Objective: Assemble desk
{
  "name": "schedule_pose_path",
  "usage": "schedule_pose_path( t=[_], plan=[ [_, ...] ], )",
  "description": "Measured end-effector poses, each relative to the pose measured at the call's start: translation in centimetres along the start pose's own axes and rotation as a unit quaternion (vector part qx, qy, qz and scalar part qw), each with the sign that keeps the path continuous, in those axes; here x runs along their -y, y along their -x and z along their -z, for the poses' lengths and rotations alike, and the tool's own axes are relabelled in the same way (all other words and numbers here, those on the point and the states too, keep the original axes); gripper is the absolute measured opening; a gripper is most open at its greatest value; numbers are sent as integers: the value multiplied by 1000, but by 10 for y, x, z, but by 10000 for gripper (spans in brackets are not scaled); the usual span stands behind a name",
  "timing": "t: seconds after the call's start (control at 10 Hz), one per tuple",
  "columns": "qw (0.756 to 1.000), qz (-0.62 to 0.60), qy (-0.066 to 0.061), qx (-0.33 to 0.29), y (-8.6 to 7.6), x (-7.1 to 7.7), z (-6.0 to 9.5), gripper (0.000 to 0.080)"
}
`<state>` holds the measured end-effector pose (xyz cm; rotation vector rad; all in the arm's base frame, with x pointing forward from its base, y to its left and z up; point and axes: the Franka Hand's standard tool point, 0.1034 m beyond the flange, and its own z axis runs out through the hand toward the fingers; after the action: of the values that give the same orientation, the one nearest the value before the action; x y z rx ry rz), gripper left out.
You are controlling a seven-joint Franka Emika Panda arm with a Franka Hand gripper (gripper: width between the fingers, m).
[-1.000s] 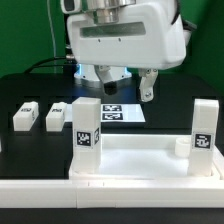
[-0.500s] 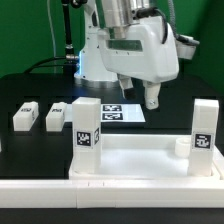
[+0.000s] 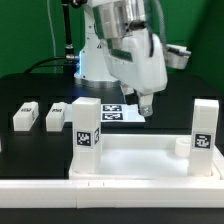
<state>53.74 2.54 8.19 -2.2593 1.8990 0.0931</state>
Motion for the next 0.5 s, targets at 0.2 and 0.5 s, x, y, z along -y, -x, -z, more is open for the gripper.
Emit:
schedule_pose_path(
  t=[0.2, 0.5],
  plan=[
    [999, -52, 10, 7, -7, -16, -23, 649],
    [998, -54, 24, -1, -11, -22, -44, 649]
  ],
)
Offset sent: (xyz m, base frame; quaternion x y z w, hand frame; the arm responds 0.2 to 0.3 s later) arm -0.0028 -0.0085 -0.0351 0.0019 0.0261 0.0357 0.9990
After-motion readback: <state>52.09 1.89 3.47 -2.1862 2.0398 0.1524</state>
